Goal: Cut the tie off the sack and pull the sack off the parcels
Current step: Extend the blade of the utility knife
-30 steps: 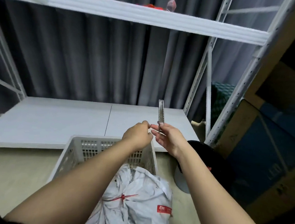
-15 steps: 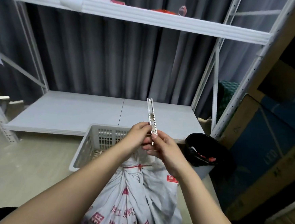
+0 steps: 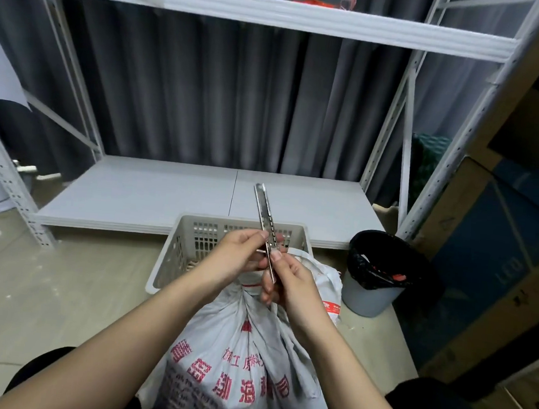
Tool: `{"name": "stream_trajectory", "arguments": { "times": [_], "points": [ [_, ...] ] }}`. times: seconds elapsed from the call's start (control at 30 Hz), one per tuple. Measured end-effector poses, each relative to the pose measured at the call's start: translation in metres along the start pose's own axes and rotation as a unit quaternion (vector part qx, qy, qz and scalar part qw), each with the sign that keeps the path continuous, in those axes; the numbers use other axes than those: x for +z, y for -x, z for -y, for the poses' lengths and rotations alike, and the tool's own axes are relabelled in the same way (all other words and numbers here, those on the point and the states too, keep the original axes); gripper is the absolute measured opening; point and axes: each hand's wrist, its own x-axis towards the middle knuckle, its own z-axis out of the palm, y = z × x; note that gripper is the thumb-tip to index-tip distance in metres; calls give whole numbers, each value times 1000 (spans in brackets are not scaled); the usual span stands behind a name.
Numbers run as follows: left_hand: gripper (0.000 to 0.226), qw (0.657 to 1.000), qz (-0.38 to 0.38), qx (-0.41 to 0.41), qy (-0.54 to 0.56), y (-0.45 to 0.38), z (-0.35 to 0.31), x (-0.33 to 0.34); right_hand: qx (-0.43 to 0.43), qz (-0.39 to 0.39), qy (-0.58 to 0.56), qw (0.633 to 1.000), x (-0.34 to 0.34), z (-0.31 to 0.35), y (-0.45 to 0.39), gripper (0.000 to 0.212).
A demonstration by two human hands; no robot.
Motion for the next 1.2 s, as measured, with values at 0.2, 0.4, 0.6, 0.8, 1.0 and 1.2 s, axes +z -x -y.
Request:
{"name": "stream_trajectory", "arguments": {
  "times": [0.2, 0.4, 0.6, 0.8, 1.0, 1.2],
  "points": [
    [28, 999, 26, -9, 16, 2, 8, 7, 19, -5, -60, 998, -1, -9, 2, 25],
    [28, 999, 41, -10, 8, 2, 20, 11, 42, 10, -173, 984, -5, -11, 3, 18],
    [32, 997, 24, -19, 74, 1, 18, 10, 19, 13, -127, 992, -6, -18, 0, 19],
    [30, 998, 35, -5, 47, 3, 21, 3, -24, -14, -49, 998, -4, -22, 2, 28],
    [30, 997, 52, 1, 51, 6, 20, 1, -42, -20, -11, 999, -5, -21, 6, 28],
    [31, 997, 23, 7, 67, 5, 22, 6, -34, -37, -5, 999, -2, -19, 8, 29]
  ]
}}
